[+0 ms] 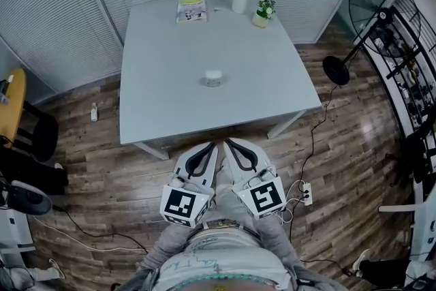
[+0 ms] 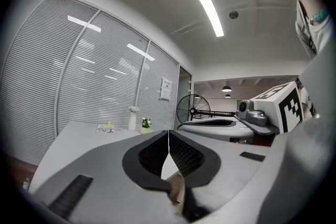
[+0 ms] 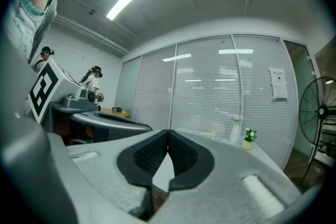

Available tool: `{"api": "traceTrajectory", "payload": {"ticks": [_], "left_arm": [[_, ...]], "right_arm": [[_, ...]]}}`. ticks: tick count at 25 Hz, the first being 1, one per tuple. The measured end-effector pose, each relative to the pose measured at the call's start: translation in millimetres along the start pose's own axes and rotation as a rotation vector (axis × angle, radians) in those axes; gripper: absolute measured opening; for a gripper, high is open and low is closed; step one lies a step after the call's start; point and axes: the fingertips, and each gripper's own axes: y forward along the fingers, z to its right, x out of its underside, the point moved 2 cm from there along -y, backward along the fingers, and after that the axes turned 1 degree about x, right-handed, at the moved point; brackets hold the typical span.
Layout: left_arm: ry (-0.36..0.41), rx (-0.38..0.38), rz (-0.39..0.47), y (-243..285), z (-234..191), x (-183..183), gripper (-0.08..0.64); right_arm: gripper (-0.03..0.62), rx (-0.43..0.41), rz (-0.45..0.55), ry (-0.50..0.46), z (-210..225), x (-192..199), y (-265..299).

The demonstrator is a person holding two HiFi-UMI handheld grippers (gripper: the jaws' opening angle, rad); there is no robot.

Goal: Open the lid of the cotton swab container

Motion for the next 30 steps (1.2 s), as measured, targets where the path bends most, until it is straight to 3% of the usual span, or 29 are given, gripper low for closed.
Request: {"api": "traceTrajectory", "payload": {"ticks": [16, 30], "left_arm": [[-0.007, -0.074, 0.002, 143, -83, -35, 0.003], [0.008, -0.145, 0.025, 221, -119, -45, 0.003]], "right_arm": [[0.000, -0.100, 0.023, 0.003, 116, -15, 121], [0.000, -0.163, 0.040, -0.003, 187, -11, 173]]}}
